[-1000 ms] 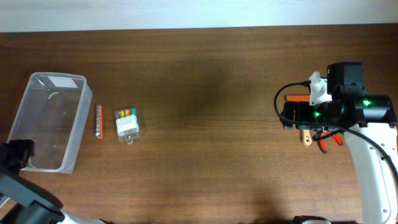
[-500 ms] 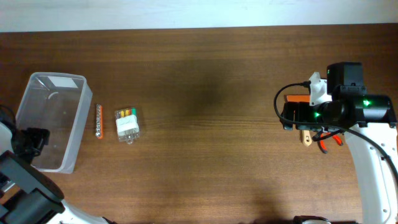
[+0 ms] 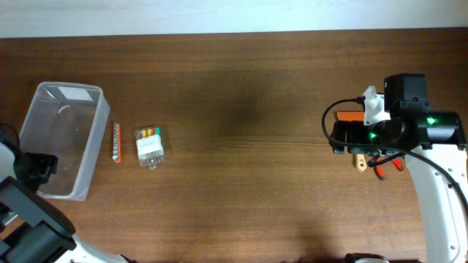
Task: Pack container
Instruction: 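Move the left gripper to the clear container's near edge and grasp it, then drag the clear container with the left gripper to table center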
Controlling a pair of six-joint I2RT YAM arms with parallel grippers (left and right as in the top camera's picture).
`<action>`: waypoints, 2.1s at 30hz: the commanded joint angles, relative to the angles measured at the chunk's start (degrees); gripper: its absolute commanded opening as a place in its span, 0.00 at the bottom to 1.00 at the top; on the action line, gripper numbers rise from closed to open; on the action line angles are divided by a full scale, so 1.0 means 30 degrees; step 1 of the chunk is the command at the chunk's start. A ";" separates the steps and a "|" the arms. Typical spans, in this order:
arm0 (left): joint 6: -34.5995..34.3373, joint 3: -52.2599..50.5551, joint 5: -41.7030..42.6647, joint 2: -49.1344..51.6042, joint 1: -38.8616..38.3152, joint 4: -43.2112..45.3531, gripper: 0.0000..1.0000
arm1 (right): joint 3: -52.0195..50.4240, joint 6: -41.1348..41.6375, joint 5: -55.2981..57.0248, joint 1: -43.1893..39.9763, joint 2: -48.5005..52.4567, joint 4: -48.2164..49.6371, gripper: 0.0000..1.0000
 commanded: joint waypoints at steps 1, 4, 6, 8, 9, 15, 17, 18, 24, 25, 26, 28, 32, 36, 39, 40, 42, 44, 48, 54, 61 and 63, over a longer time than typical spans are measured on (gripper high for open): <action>0.0138 0.0022 0.0007 0.0233 0.0044 -0.0066 0.81 | 0.0466 -0.0138 0.0233 -0.0058 0.0138 -0.0087 0.99; 0.0080 -0.0117 0.0000 0.0233 0.0044 -0.0066 0.74 | 0.0466 -0.0146 0.0233 -0.0058 0.0138 -0.0131 0.99; 0.0080 -0.0146 0.0000 0.0233 0.0044 -0.0073 0.72 | 0.0466 -0.0138 0.0233 -0.0058 0.0138 -0.0175 0.99; 0.0080 -0.0197 0.0000 0.0233 0.0044 -0.0073 0.70 | 0.0466 -0.0146 0.0240 -0.0051 0.0138 -0.0233 0.99; 0.0080 -0.0226 0.0007 0.0233 0.0044 -0.0080 0.70 | 0.0466 -0.0138 0.0233 -0.0058 0.0138 -0.0248 0.99; 0.0080 -0.0634 0.0000 0.0233 0.0044 -0.0073 0.49 | 0.0466 -0.0138 0.0233 -0.0058 0.0138 -0.0342 0.99; 0.0080 -0.0772 0.0000 0.0233 0.0044 -0.0073 0.44 | 0.0466 -0.0146 0.0233 -0.0058 0.0138 -0.0408 0.99; 0.0080 -0.0860 0.0000 0.0233 0.0044 -0.0066 0.42 | 0.0466 -0.0146 0.0233 -0.0058 0.0138 -0.0437 0.99; 0.0080 -0.1282 0.0000 0.0233 0.0044 -0.0007 0.30 | 0.0466 -0.0146 0.0233 -0.0058 0.0138 -0.0444 0.99; 0.0080 -0.1290 0.0000 0.0233 0.0044 -0.0007 0.29 | 0.0466 -0.0138 0.0233 -0.0058 0.0138 -0.0444 0.99; 0.0080 -0.1282 0.0007 0.0233 0.0044 -0.0007 0.25 | 0.0466 -0.0146 0.0233 -0.0058 0.0138 -0.0444 0.99; 0.0080 -0.1282 0.0000 0.0233 0.0044 -0.0007 0.20 | 0.0466 -0.0146 0.0233 -0.0058 0.0138 -0.0444 0.99; 0.0080 -0.1282 0.0058 0.0233 0.0044 -0.0007 0.10 | 0.0466 -0.0146 0.0233 -0.0058 0.0138 -0.0452 0.99; 0.0087 -0.1282 0.0729 0.0226 0.0044 -0.0044 0.09 | 0.0466 -0.0146 0.0240 -0.0058 0.0138 -0.0444 0.98; 0.0080 -0.1282 0.1260 0.0226 0.0044 -0.0007 0.03 | 0.0466 -0.0146 0.0240 -0.0058 0.0138 -0.0444 0.99; 0.0080 -0.1282 0.1421 0.0226 0.0044 0.0022 0.02 | 0.0466 -0.0153 0.0240 -0.0058 0.0138 -0.0444 0.99; 0.0080 -0.1275 0.1654 0.0226 0.0044 0.0073 0.02 | 0.0466 -0.0153 0.0240 -0.0058 0.0138 -0.0444 0.98; 0.0080 -0.1224 0.1676 0.0226 0.0044 0.0066 0.02 | 0.0466 -0.0313 0.0248 -0.0058 0.0138 -0.0444 0.99; 0.0124 -0.0867 0.2273 0.0182 0.0044 0.0073 0.02 | 0.0466 -0.0364 0.0976 -0.0058 0.0131 -0.0393 0.99; 0.0787 0.0765 0.4925 -0.0321 0.0007 0.0277 0.02 | 0.0780 -0.0342 0.1982 -0.0058 0.0080 -0.0386 0.99; 0.2725 0.3599 0.5821 -0.2135 -0.1566 0.0408 0.02 | 0.2186 -0.0350 0.2288 -0.0058 0.0080 -0.0619 0.99; 0.3089 0.4182 0.5829 -0.2718 -0.2375 0.0350 0.02 | 0.2616 -0.0342 0.2499 -0.0058 0.0080 -0.0743 0.99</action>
